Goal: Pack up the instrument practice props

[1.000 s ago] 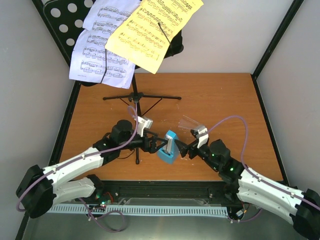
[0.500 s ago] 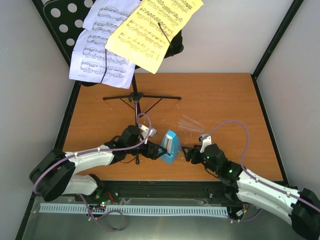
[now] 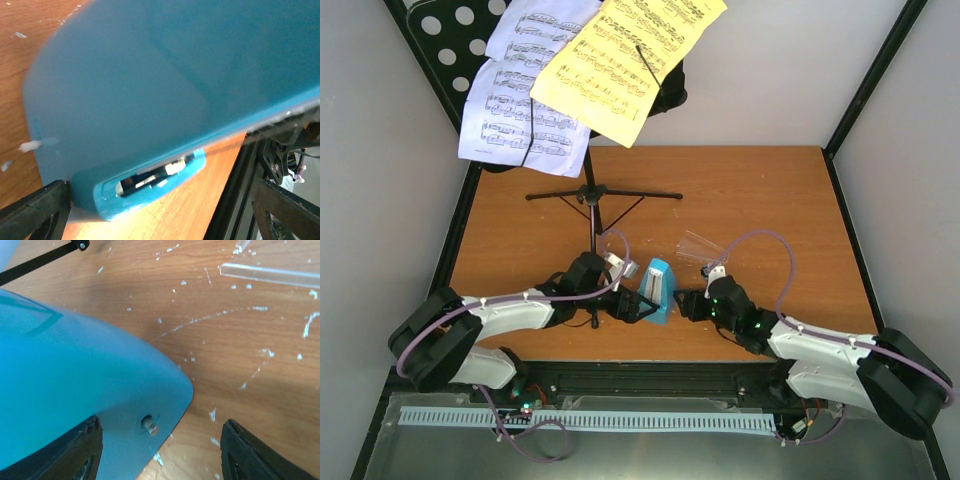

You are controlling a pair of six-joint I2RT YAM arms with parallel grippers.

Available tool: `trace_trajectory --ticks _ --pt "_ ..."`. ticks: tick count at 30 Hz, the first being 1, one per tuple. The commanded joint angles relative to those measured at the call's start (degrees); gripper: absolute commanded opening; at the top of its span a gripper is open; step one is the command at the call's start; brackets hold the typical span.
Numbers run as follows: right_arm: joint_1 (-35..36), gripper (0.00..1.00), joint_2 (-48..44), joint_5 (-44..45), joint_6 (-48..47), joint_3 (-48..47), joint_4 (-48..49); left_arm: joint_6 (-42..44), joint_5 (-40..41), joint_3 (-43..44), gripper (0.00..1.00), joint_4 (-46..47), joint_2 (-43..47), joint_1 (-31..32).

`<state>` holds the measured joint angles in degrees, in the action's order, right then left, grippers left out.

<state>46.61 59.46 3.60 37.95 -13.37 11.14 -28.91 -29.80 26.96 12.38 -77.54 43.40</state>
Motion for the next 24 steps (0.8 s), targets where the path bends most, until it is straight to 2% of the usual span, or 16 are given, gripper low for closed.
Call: trace_trajectory --ticks 1,6,10,14,17,20,24 --pt "-1.17 0.63 4.53 0.69 -2.1 -4.46 5.14 0.99 -2.54 1.52 1.0 3.28 -0.17 1.83" --pt "-2.6 0.6 8.11 1.12 -2.36 -5.66 9.41 -0.1 -0.95 1.88 0.99 3.37 -0.59 4.23" --pt "-3.67 0.66 8.55 2.47 -3.43 -7.6 6.84 -1.31 2.12 1.5 0.99 2.66 0.91 4.96" --pt "-5.85 0.76 2.59 5.46 -4.17 -7.17 2.04 -1.77 8.04 1.48 0.99 -1.43 7.85 5.03" --pt "-9.68 0.84 -4.05 7.52 -4.38 -6.95 -4.23 -2.41 13.35 4.36 1.0 -9.1 13.86 3.4" --pt "-16.45 0.87 -9.58 5.56 -6.36 -7.19 -9.53 -0.12 5.24 9.55 0.99 -15.23 16.3 -3.2" --pt "-24.36 0.88 -10.91 0.85 -8.99 -9.45 -14.23 7.67 1.2 19.47 0.99 -27.12 14.11 -5.01"
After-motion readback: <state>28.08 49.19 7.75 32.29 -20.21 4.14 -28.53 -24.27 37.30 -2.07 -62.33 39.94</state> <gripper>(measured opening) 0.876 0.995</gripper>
